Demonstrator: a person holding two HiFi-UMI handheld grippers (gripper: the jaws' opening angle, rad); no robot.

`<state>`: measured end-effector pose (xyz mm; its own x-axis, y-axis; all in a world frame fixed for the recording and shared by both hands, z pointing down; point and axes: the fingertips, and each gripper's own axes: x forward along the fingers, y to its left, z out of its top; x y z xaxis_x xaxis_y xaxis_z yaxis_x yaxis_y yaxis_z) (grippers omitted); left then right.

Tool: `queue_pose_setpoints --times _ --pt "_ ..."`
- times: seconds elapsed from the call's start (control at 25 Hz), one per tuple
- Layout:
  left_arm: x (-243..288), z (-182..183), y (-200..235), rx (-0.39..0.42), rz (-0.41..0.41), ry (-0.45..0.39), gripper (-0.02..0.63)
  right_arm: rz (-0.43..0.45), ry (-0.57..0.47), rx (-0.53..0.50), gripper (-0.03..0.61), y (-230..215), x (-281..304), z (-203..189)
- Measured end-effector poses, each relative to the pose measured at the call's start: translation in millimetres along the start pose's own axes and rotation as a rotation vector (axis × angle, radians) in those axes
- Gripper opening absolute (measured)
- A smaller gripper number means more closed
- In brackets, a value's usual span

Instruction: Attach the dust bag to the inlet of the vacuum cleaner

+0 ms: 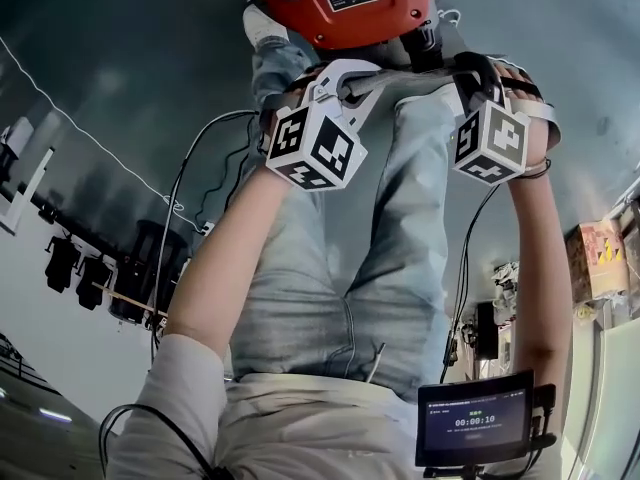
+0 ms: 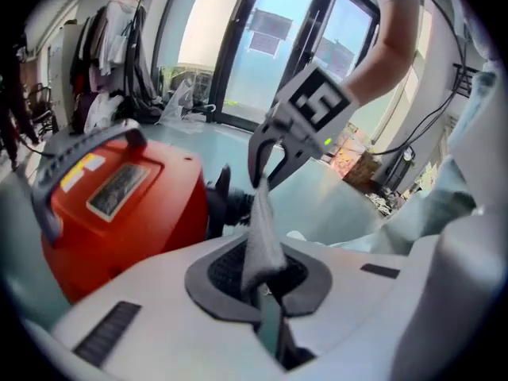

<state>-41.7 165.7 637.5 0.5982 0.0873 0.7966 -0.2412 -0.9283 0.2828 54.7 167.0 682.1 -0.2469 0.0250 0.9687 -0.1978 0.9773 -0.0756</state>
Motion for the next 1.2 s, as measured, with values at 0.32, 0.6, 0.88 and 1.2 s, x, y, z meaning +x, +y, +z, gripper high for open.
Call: queue_pose_setpoints --times 0.32,0.6,0.88,1.2 --pt "4 -3 9 0.130 0.077 0.041 0.013 0.004 0.038 -0.076 0.035 -7 -5 2" --pt "5 4 19 0.043 0.063 0.002 0.014 0.108 -0.073 -0.034 0.035 0 0 -7" --pt "3 10 18 0.095 0.072 -0.003 0.014 0.347 0.050 -0.084 0.035 10 -3 -45" --pt "-7 29 -27 0.458 0.055 -0.002 0.013 0.033 0.094 -0.118 0.031 -47 10 -22"
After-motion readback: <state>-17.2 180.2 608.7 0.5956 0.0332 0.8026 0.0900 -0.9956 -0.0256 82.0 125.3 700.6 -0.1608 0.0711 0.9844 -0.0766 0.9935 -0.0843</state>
